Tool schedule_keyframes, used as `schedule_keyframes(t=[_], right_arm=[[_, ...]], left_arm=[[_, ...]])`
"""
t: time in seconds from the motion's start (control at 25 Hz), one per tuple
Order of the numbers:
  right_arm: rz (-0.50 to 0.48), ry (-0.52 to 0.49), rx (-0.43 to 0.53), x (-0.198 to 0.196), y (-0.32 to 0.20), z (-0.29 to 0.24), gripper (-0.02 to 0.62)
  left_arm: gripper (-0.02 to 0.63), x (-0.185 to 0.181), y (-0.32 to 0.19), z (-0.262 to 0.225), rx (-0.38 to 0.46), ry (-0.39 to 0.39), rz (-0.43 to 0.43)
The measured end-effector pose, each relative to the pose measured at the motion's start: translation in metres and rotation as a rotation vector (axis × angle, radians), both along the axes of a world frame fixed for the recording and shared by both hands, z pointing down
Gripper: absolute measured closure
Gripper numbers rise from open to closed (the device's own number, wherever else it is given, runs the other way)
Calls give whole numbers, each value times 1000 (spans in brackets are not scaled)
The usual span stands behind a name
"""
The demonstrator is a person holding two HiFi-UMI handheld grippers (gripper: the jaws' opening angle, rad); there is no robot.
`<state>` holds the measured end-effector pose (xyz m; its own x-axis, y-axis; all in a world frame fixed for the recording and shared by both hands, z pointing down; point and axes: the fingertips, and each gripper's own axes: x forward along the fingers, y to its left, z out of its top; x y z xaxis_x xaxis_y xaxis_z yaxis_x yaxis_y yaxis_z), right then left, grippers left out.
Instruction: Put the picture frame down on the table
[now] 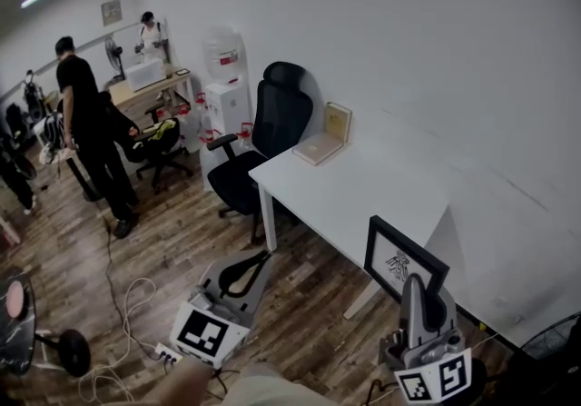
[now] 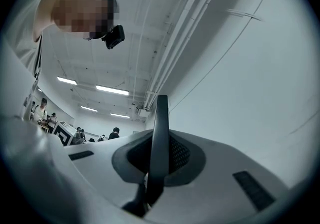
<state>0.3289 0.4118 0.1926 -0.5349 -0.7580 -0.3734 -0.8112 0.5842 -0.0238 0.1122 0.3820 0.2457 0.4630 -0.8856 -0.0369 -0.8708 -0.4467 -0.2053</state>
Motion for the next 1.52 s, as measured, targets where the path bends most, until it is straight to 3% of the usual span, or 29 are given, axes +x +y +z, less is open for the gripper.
schedule_keyframes(t=[0.4,0.76,1.2,1.52], right_arm=[[13,5,-18,18,-17,16,560],[39,3,-67,8,-71,27,565],[50,25,-153,-34,-192,43,564],[49,-10,-244,-96,-306,57,564]], left_arm=[[574,18,-12,13,-11,-15,5],[574,9,-57,24,-33,-7,21],[574,-39,-171,39,-84,4,17],[574,-100,-277,46,-113,6,38]])
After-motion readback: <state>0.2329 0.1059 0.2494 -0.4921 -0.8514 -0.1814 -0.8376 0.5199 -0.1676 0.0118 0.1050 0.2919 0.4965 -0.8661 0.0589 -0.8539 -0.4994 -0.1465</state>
